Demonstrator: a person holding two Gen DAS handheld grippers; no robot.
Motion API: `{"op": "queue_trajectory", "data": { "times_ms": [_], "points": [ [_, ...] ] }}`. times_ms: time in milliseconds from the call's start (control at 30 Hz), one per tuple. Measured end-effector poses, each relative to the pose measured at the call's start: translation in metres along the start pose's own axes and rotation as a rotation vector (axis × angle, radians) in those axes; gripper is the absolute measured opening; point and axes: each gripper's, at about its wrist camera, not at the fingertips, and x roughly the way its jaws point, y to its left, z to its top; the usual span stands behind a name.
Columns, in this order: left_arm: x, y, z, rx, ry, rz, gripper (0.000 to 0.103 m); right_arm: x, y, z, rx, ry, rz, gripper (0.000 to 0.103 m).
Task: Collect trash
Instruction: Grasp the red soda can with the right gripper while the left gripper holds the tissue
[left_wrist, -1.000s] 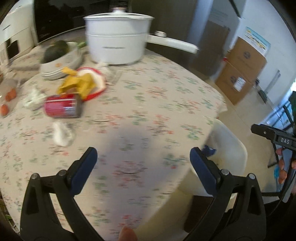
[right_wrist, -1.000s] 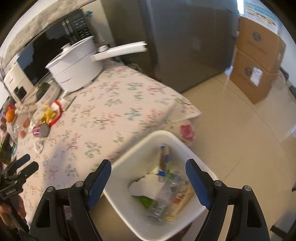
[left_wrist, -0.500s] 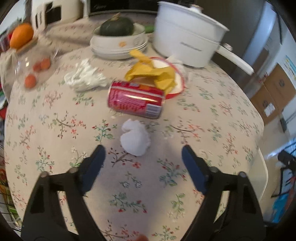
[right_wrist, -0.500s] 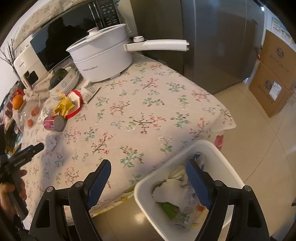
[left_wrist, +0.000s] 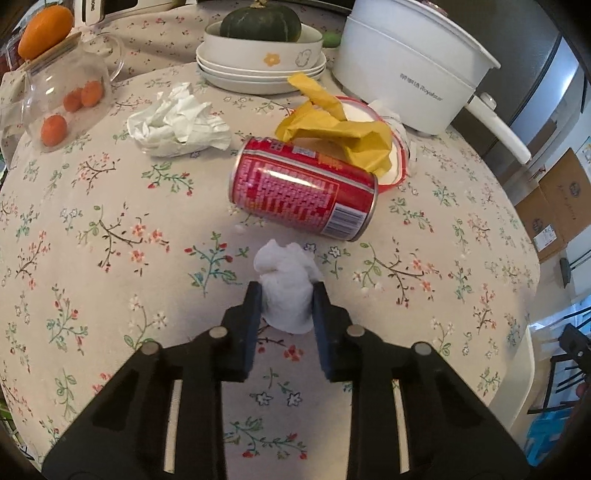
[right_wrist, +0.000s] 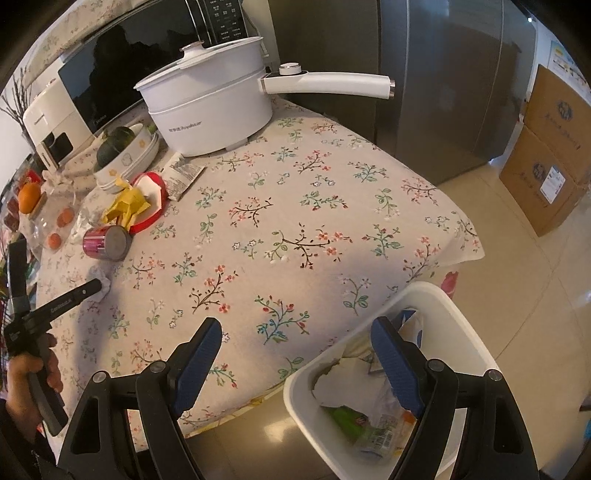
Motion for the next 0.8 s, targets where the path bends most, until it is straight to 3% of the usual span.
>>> {"op": "queue_trajectory", "data": {
  "times_ms": [200,367,567,800],
  "points": [
    [-0.027,0.014,0.0,0.002,-0.013,-0.005,0.025,0.007,0.02,0.003,-0.022,0.01,0.016,0.084],
    [-0.068,0.039,-0.003,0.001,-0.049,-0.019,0.025,0.021,0.06,0.008,-0.115,0.027,0.023,0.084],
    [-0.102,0.079,-0.014,-0.03,-0.08,0.01,0.025,0.039,0.131,0.023,-0.243,0.004,0.113,0.084],
    [-0.114,0.113,-0.032,-0.072,-0.081,0.019,0.025,0.069,0.217,0.041,-0.403,-0.018,0.174,0.084]
  ]
}}
